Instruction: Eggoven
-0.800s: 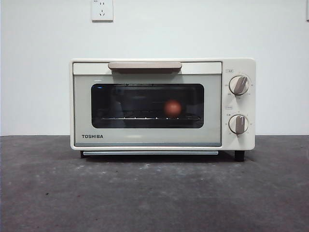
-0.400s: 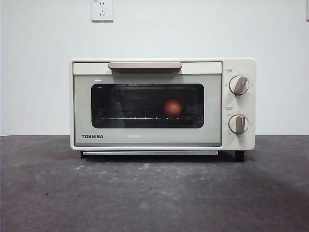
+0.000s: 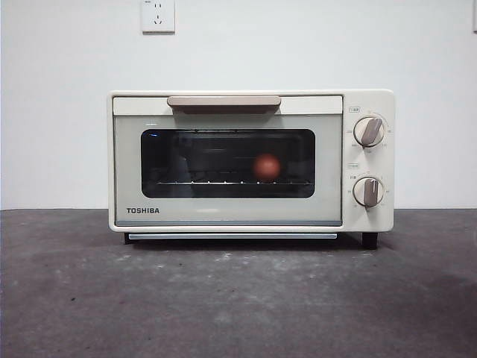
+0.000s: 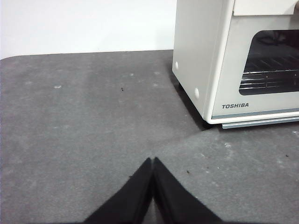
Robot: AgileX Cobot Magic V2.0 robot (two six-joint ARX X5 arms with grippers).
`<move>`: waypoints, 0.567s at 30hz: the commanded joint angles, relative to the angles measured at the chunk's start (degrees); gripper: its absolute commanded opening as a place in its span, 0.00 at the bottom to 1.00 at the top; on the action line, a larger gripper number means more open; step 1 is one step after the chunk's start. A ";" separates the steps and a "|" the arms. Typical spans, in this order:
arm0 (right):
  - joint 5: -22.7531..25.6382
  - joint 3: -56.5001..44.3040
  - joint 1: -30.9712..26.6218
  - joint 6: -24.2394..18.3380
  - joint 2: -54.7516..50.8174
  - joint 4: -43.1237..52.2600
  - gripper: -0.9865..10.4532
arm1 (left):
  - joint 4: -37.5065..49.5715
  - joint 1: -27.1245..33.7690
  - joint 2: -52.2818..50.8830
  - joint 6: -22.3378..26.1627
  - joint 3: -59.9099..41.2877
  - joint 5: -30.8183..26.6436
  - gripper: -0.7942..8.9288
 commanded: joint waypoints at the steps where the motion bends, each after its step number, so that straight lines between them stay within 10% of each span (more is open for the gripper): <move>1: -0.04 -0.33 -0.02 0.13 -0.09 -0.68 0.09 | 0.55 0.11 -0.07 -0.11 -1.60 -0.04 0.09; 17: 0.04 -0.28 -0.02 0.13 -0.09 0.42 0.09 | 0.55 0.11 -0.07 -0.11 -1.60 -0.04 0.09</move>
